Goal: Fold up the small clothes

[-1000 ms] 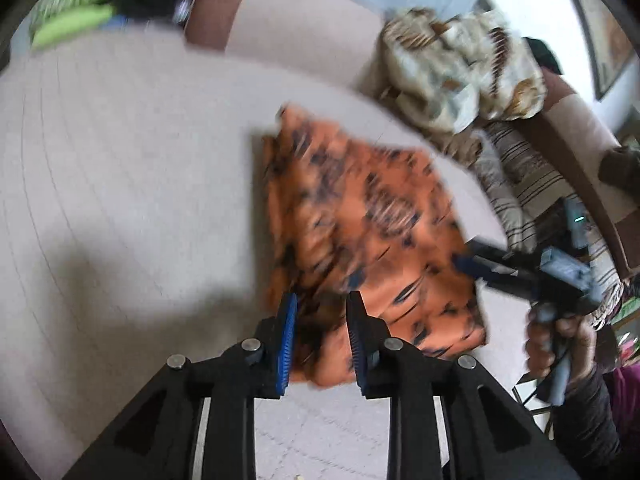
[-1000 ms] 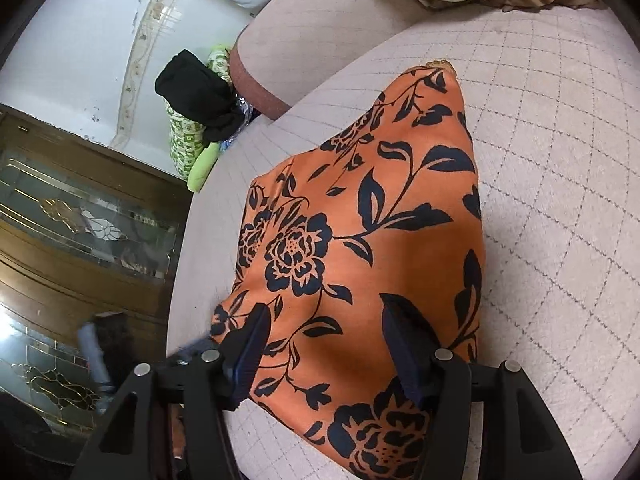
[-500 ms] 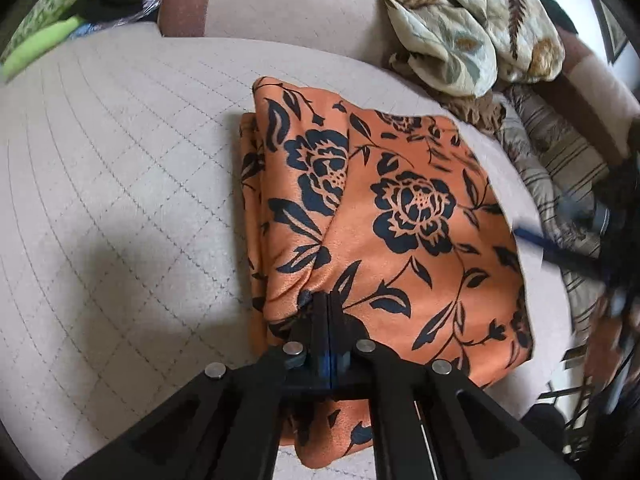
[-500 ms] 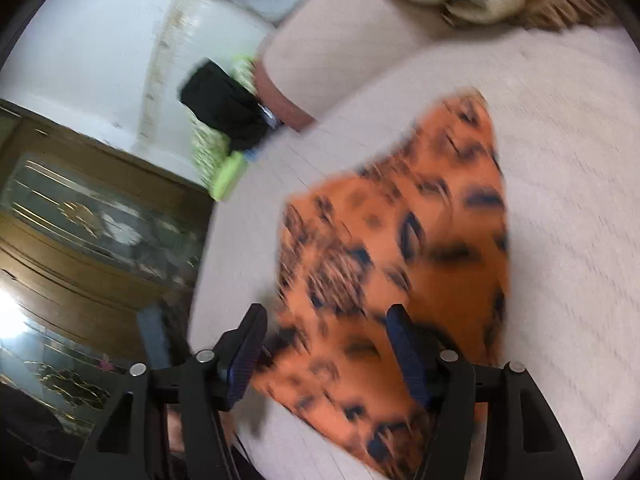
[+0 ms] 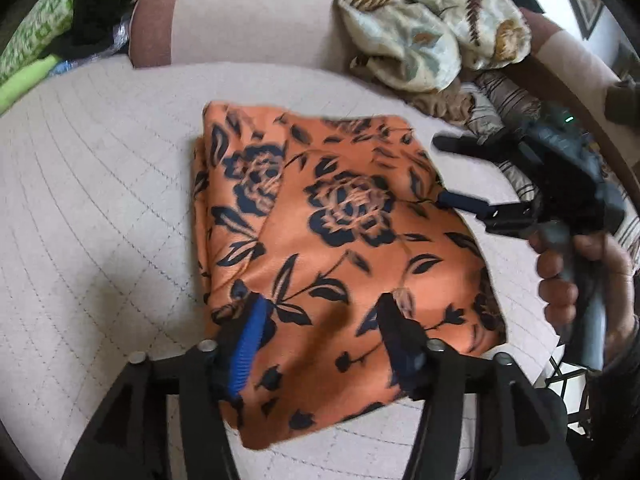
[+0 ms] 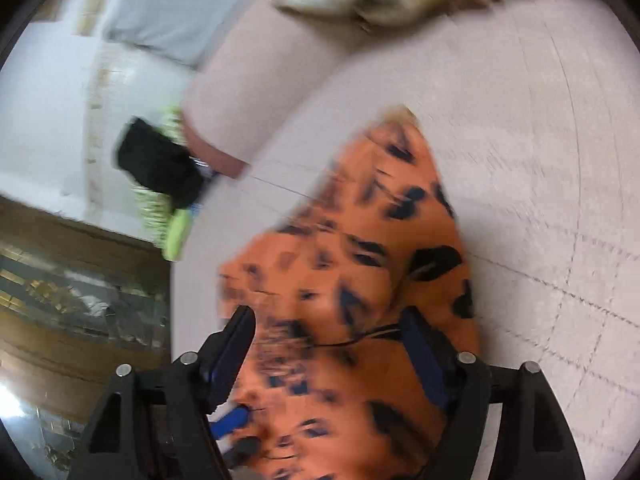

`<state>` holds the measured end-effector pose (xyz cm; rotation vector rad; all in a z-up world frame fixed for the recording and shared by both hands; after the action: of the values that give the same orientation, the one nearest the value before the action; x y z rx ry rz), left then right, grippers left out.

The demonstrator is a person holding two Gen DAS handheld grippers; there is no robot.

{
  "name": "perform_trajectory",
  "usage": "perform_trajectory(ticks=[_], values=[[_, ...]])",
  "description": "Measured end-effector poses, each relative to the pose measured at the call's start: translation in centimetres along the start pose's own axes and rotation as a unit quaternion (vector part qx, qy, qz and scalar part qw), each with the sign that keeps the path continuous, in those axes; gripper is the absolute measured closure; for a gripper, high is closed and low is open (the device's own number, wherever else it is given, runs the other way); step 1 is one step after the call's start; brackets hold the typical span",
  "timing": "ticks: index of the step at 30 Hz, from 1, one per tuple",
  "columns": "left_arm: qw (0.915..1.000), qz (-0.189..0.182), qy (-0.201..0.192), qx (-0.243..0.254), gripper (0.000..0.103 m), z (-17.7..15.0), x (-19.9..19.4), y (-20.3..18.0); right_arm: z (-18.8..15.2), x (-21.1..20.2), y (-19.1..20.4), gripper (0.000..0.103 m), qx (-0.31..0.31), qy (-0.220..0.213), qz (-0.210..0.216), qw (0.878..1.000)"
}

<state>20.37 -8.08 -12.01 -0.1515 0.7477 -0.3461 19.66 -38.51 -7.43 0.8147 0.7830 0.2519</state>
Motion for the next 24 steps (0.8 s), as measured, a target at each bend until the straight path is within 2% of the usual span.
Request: perform_trajectory(ticks=[2, 4, 9, 13, 16, 18, 24], values=[[0.9998, 0.009, -0.012, 0.012, 0.039, 0.5, -0.7, -1.0, -0.4, -1.7, 1.7, 0.025, -0.037, -0.015, 0.009, 0.999], [0.9994, 0.011, -0.030, 0.016, 0.035, 0.8, -2.0, -1.6, -1.3, -3.3, 2.5, 0.025, -0.065, -0.021, -0.010, 0.998], [0.9959, 0.047, -0.075, 0.021, 0.024, 1.0, -6.1, -1.9, -6.0, -7.2, 3.3, 0.025, -0.129, -0.026, -0.052, 0.990], [0.9907, 0.090, -0.101, 0.013, 0.018, 0.1, -9.5, -1.3, -10.1, -9.9, 4.4, 0.023, -0.194, -0.044, -0.099, 0.975], [0.9847, 0.126, -0.120, 0.013, 0.010, -1.0, -11.1, -1.2, -13.1, -11.1, 4.9, 0.015, -0.223, -0.054, -0.130, 0.965], [0.9801, 0.152, -0.125, 0.019, 0.007, -1.8, -12.0, -1.2, -15.0, -12.0, 5.2, 0.010, -0.254, -0.059, -0.161, 0.952], [0.9747, 0.189, -0.120, 0.000, 0.006, -3.9, -13.1, -0.6, -16.6, -13.7, 6.3, 0.003, -0.289, -0.090, -0.217, 0.928]])
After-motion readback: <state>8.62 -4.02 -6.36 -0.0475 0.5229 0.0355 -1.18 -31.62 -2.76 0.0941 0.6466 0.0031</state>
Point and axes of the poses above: each gripper's, at about its wrist camera, not at the fingertips, and x roughly the way its jaws point, y to its left, z to its top, the point moved 1 cm from there along x, roughly the way its jaws point, and after that the axes turned 15 degrees about -y, right-handed, at the moved point
